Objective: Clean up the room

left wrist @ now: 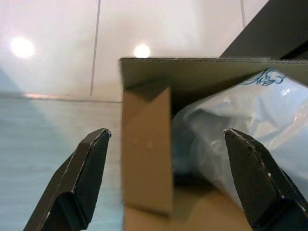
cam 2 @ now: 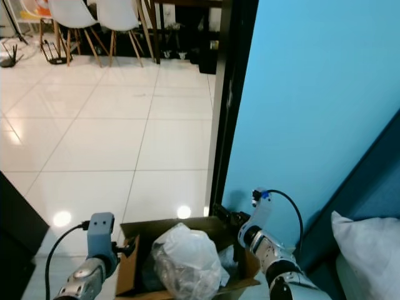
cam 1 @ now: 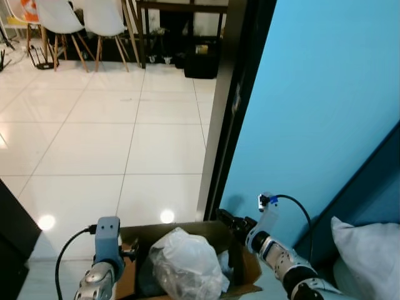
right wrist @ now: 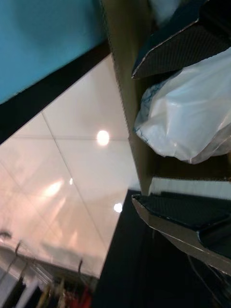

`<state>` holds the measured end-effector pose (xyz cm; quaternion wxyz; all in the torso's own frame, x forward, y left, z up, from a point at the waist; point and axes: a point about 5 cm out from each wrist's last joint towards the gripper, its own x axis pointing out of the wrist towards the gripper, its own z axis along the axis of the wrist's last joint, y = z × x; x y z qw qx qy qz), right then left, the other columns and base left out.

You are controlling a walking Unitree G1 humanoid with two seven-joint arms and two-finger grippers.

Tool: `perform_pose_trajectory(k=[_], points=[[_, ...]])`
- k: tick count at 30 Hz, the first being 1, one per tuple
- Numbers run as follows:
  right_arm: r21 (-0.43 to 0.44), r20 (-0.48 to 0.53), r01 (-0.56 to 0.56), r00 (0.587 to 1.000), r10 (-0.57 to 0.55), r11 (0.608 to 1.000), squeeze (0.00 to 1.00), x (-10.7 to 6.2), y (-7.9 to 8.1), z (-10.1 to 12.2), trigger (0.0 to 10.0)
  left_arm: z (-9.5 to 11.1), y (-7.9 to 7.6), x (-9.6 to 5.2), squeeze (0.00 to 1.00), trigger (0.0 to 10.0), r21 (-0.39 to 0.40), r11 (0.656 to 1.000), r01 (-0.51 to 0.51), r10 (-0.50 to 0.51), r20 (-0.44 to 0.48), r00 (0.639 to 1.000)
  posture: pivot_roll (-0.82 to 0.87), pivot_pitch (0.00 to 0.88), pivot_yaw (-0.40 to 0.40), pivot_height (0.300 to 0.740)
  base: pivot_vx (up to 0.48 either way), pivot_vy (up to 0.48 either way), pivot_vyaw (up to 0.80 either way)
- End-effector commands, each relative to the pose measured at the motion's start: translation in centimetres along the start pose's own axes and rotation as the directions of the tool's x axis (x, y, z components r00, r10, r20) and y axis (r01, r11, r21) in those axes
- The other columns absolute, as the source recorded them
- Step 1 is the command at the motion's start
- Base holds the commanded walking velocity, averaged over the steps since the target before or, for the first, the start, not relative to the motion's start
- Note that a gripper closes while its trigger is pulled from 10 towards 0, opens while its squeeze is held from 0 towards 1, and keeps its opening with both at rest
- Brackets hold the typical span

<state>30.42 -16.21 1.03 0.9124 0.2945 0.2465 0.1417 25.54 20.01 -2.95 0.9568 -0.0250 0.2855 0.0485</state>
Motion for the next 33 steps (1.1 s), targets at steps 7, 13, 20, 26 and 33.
perform_pose_trajectory(k=[7,13,20,26,33], points=[[-0.034,-0.064,0.239,0.968,-0.241,0.970,0.00,-1.6,-2.8,-1.9,10.0,-3.2,0.6,-1.0,0.00,10.0,0.022,0.999,-0.033,0.035,-0.117,0.993,0.05,0.000,-0.089,0.692,-0.480,0.000,0.00],[-0.004,-0.112,0.368,0.924,-0.366,0.930,0.00,-3.0,-4.4,-4.0,10.0,-5.3,1.2,-1.8,0.00,10.0,0.044,0.998,-0.051,0.060,-0.208,0.976,0.05,0.000,-0.088,0.692,-0.436,0.000,0.00],[-0.028,-0.182,0.417,0.892,-0.414,0.909,0.00,-4.0,-4.8,-6.4,10.0,-7.6,1.8,-3.0,0.00,10.0,0.054,0.996,-0.077,0.090,-0.306,0.948,0.05,0.000,-0.084,0.692,-0.404,0.000,0.00],[-0.074,-0.226,0.467,0.853,-0.471,0.881,0.00,-4.9,-5.5,-7.7,10.0,-9.3,2.0,-3.9,0.00,10.0,0.068,0.994,-0.079,0.099,-0.372,0.923,0.05,0.000,-0.081,0.692,-0.340,0.000,0.00],[-0.083,-0.237,0.485,0.839,-0.490,0.871,0.00,-5.3,-5.7,-8.1,10.0,-10.1,2.0,-4.4,0.00,10.0,0.086,0.994,-0.068,0.097,-0.399,0.912,0.05,0.000,-0.076,0.692,-0.338,0.000,0.00]])
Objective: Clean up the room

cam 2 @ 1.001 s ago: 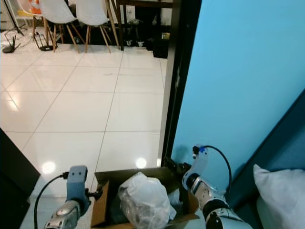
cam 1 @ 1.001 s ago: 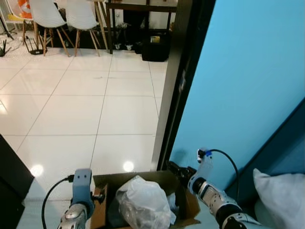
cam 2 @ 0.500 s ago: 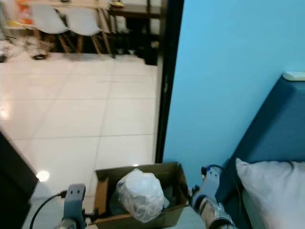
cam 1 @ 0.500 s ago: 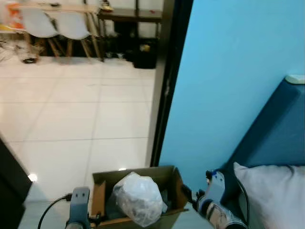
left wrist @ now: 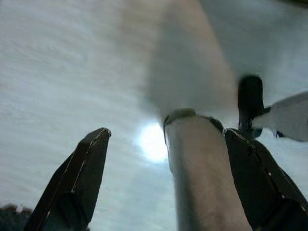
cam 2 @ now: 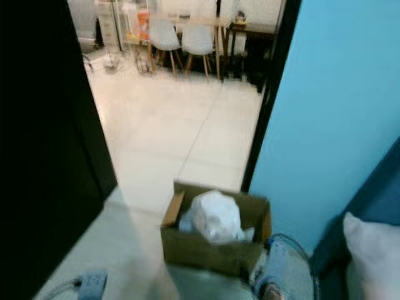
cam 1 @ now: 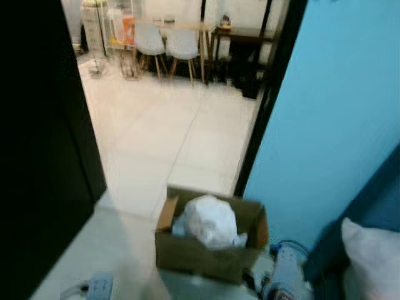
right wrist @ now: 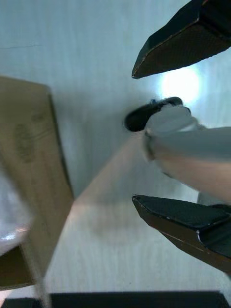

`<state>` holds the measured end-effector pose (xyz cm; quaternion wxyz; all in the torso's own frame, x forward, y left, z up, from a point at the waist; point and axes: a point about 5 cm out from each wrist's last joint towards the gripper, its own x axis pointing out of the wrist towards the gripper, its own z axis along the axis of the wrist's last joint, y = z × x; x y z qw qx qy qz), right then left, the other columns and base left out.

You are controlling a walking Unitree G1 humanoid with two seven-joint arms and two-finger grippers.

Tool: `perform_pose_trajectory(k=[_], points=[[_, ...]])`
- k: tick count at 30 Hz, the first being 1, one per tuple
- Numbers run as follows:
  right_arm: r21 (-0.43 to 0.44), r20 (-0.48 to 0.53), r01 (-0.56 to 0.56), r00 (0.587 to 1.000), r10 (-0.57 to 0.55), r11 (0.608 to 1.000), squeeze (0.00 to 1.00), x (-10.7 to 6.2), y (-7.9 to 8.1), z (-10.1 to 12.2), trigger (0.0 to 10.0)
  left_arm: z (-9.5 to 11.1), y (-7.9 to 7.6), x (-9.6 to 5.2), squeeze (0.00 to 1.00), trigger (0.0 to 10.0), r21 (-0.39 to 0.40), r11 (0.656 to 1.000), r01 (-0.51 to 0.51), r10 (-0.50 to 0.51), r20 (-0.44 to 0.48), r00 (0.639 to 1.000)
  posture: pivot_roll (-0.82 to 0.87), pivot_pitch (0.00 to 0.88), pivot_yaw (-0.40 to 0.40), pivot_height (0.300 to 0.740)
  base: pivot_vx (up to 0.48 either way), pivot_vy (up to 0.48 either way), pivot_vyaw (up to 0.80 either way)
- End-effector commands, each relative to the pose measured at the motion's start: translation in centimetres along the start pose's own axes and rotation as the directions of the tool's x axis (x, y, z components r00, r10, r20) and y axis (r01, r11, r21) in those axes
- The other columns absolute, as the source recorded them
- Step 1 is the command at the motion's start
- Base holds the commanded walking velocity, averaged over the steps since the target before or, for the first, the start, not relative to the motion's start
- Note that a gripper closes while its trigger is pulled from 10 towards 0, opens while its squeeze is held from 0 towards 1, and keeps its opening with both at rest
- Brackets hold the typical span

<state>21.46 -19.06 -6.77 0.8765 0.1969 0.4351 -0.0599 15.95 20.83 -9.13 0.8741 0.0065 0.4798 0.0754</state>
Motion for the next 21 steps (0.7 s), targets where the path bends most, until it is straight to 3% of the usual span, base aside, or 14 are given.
perform_pose_trajectory(k=[1,15,21], points=[[-0.013,0.022,-0.007,1.000,0.008,1.000,0.00,0.13,0.43,0.87,10.0,0.13,0.07,0.02,0.00,10.0,0.011,1.000,0.000,0.000,0.001,1.000,0.05,0.000,-0.076,0.692,-0.337,0.000,0.00],[-0.031,0.020,0.008,1.000,-0.008,0.999,0.00,0.15,0.42,0.85,10.0,0.25,-0.08,0.05,0.00,10.0,0.029,1.000,0.009,-0.009,0.002,1.000,0.04,0.000,-0.070,0.692,-0.335,0.000,0.00],[-0.039,0.027,-0.029,0.999,0.030,0.999,0.00,0.13,0.55,1.10,10.0,0.14,-0.23,0.04,0.00,10.0,0.031,0.999,0.015,-0.015,-0.002,1.000,0.04,0.000,-0.071,0.711,-0.327,0.000,0.00]])
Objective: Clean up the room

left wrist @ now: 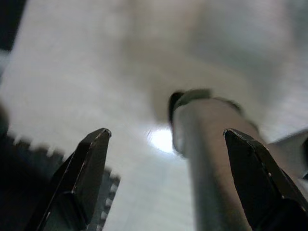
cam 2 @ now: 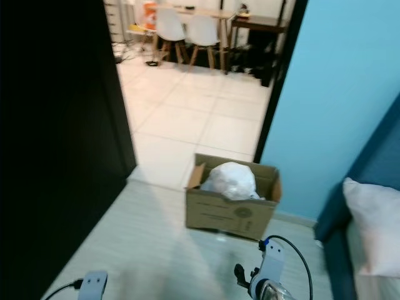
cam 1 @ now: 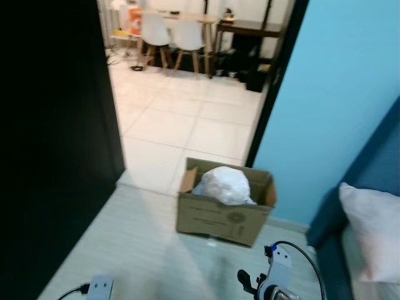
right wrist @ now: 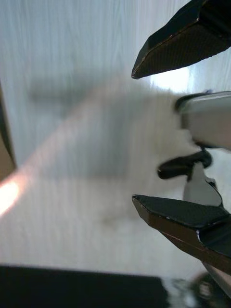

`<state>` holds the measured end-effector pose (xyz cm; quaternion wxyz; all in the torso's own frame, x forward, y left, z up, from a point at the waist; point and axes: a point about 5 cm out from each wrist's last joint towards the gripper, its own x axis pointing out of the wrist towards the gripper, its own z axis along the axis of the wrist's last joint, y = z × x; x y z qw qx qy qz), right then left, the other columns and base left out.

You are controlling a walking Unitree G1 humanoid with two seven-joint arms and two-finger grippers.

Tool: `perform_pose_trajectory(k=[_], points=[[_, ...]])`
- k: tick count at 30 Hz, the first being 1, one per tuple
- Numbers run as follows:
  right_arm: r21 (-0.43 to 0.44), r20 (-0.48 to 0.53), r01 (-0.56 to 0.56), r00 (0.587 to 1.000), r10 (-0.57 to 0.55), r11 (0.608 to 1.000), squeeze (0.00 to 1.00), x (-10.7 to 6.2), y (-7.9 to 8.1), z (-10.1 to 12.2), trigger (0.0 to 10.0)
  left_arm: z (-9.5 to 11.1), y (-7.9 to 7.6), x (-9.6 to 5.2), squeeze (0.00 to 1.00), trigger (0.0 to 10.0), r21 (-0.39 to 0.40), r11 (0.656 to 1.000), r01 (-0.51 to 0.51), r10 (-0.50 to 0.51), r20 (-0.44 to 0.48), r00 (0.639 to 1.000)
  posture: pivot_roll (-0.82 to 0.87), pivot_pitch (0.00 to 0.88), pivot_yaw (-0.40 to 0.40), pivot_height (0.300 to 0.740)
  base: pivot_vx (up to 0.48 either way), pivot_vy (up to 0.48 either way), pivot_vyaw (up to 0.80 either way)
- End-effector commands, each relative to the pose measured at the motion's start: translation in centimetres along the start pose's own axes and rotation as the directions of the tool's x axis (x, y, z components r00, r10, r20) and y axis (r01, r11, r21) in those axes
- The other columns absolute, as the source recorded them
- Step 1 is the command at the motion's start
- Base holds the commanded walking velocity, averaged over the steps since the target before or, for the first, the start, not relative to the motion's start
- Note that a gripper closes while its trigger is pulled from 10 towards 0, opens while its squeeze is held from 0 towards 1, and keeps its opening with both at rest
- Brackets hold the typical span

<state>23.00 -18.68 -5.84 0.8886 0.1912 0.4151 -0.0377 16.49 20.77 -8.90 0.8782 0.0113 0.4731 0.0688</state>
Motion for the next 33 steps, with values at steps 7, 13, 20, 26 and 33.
perform_pose_trajectory(k=[7,13,20,26,33], points=[[-0.025,-0.018,0.032,0.999,-0.032,0.999,0.00,-0.2,-0.7,-0.5,10.0,-0.3,-0.4,0.0,0.00,10.0,0.008,1.000,0.018,-0.018,-0.010,1.000,0.04,0.000,-0.072,0.740,-0.295,0.000,0.00],[-0.033,-0.019,0.034,0.999,-0.034,0.999,0.00,-0.2,-0.7,-0.5,10.0,-0.2,-0.6,0.0,0.00,10.0,0.001,0.999,0.035,-0.035,-0.007,0.999,0.04,0.000,-0.072,0.740,0.000,0.000,0.00],[-0.030,-0.008,0.071,0.997,-0.071,0.997,0.00,-0.3,-1.1,-0.4,10.0,-0.3,-0.7,0.0,0.00,10.0,0.004,0.999,0.047,-0.047,-0.012,0.999,0.04,0.000,-0.072,0.740,0.000,0.000,-0.06],[-0.082,-0.055,0.137,0.988,-0.142,0.987,0.00,-0.5,-1.9,-1.0,10.0,-0.5,-0.9,-0.1,0.00,10.0,0.009,0.998,0.062,-0.062,-0.022,0.998,0.04,0.000,-0.073,0.740,0.000,0.000,-0.68],[-0.153,-0.100,0.188,0.974,-0.205,0.970,0.00,-0.9,-3.1,-1.9,10.0,-1.6,-1.5,-0.2,0.00,10.0,0.057,0.994,0.093,-0.089,-0.069,0.994,0.03,0.000,-0.075,0.740,0.000,0.000,-0.72]])
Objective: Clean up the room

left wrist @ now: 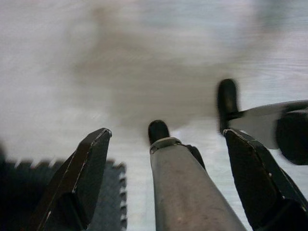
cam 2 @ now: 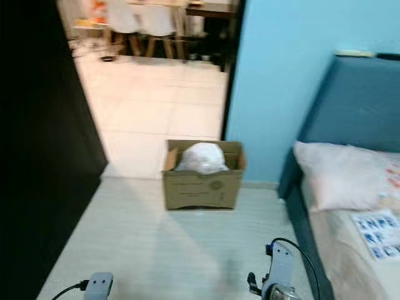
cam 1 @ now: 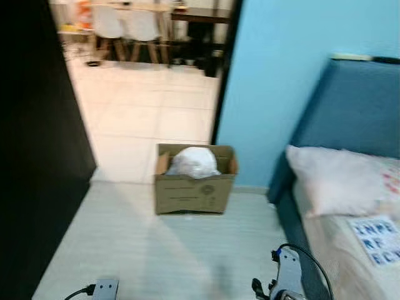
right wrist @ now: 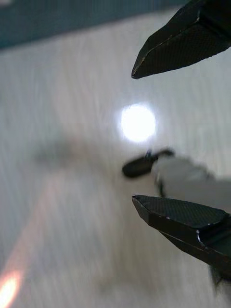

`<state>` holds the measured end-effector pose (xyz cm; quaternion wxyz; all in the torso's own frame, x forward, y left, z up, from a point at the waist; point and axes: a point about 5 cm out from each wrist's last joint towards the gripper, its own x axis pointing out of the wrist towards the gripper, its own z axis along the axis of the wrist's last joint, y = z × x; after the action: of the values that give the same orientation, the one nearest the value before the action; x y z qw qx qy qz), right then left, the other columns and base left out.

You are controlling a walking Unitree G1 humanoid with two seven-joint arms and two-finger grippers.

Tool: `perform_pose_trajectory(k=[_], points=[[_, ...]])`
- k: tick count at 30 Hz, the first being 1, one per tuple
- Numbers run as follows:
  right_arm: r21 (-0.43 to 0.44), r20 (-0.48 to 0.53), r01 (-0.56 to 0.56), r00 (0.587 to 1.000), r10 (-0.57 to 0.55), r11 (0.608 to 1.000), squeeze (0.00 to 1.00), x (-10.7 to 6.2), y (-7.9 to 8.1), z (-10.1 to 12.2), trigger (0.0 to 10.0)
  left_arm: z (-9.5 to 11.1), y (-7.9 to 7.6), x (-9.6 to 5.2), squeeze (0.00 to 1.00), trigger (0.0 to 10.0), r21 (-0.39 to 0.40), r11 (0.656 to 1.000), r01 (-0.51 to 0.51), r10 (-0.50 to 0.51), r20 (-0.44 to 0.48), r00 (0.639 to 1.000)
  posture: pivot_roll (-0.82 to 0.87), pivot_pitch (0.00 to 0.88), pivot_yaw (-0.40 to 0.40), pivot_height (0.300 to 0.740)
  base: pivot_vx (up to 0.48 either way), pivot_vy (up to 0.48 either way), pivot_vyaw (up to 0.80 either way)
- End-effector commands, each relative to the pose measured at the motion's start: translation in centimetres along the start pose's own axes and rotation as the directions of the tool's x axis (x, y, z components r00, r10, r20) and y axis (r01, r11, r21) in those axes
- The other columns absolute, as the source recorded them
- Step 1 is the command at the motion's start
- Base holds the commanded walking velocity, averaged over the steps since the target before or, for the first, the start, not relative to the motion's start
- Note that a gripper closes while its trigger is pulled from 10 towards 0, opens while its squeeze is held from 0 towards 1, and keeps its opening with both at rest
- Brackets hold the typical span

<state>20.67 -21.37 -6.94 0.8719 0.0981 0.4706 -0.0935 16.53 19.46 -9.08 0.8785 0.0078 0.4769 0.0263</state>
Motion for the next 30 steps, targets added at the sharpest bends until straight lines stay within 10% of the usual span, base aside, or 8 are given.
perform_pose_trajectory(k=[1,30], points=[[-0.029,-0.029,-0.002,1.000,0.001,1.000,0.00,0.0,0.4,-0.6,10.0,-1.5,-0.2,-0.2,0.00,10.0,0.023,1.000,0.014,-0.013,-0.061,0.998,0.03,0.000,-0.075,0.740,0.000,0.000,-0.73],[-0.208,-0.106,0.030,0.993,-0.053,0.978,0.00,-0.2,-0.8,-2.4,10.0,-2.4,-0.9,-0.4,0.00,10.0,0.110,0.991,0.076,-0.064,-0.110,0.992,0.02,0.000,-0.071,0.740,0.000,0.000,-0.72]])
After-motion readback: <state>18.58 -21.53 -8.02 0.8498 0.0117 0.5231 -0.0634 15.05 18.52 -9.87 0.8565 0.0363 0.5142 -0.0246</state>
